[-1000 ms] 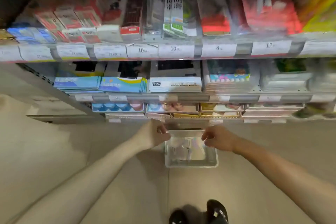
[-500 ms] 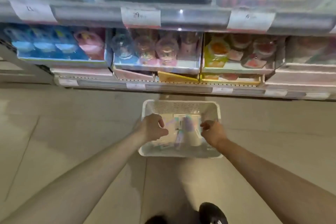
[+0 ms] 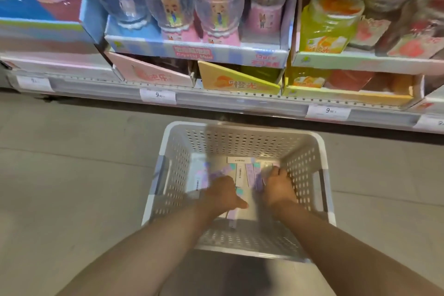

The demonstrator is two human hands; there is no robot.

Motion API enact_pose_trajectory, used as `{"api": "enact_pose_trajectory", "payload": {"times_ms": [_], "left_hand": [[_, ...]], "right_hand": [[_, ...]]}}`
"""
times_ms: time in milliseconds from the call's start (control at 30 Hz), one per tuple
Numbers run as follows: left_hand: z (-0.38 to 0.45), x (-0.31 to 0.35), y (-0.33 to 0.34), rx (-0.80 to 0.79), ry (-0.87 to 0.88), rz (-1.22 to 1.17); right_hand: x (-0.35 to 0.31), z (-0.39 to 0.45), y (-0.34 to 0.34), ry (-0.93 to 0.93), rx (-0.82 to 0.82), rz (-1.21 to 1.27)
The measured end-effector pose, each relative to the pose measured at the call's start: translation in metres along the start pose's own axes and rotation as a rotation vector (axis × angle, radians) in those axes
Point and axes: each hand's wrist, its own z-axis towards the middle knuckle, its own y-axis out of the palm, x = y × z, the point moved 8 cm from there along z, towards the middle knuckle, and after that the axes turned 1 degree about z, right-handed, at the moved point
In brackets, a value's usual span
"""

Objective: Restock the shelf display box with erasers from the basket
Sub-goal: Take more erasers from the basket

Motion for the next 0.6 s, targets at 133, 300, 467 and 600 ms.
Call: {"api": "enact_pose_trajectory", "payload": {"times_ms": [133,300,467,600], "left_hand": [[0.009,0.002,0.018,0.025,-0.025,0.148],[0.017,0.008,0.023,0.02,-0.013,0.298],[0.016,0.006,0.024,-0.049,-0.036,0.222],[0.021,0.004,0.008,0.013,-0.042,0.099]], "right_hand": [[-0.008,0.007,-0.005,-0.077,0.073,-0.146],[-0.005,0.018,0.001,0.048,0.045,-0.096],[-0.006,0.014,0.012,0.097,0.029,-0.123],[-0.008,0.011,0.01,0.038,0.064,-0.127]]}}
